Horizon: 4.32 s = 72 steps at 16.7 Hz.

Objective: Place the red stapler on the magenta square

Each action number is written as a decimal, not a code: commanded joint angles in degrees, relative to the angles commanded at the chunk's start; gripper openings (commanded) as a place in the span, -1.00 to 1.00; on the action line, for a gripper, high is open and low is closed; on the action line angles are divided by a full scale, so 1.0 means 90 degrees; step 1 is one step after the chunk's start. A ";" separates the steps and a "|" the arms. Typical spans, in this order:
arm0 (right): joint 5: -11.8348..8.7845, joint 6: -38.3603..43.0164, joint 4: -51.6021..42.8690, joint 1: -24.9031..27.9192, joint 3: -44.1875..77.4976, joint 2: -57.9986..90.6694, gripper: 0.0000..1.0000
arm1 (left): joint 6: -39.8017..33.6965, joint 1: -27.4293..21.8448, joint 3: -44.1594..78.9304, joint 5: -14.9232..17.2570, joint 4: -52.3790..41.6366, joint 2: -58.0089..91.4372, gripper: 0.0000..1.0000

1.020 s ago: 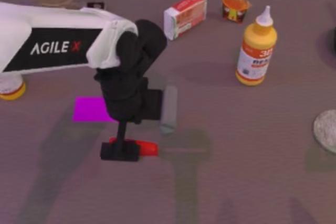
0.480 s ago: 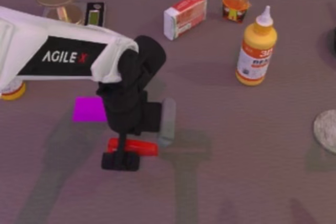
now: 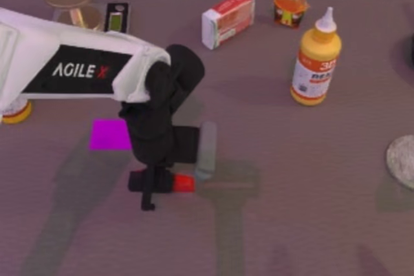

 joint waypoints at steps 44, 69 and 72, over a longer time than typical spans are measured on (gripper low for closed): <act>0.0000 0.0000 0.0000 0.0000 0.0000 0.0000 1.00 | -0.8680 0.0587 0.3057 -0.0656 -0.3965 0.0238 -1.00; 0.0000 0.0000 0.0000 0.0000 0.0000 0.0000 1.00 | -1.9035 0.1481 0.4477 0.0044 -0.3675 0.0921 -1.00; 0.0000 0.0000 0.0000 0.0000 0.0000 0.0000 1.00 | -1.9032 0.1528 0.3992 0.0051 -0.3073 0.0984 -1.00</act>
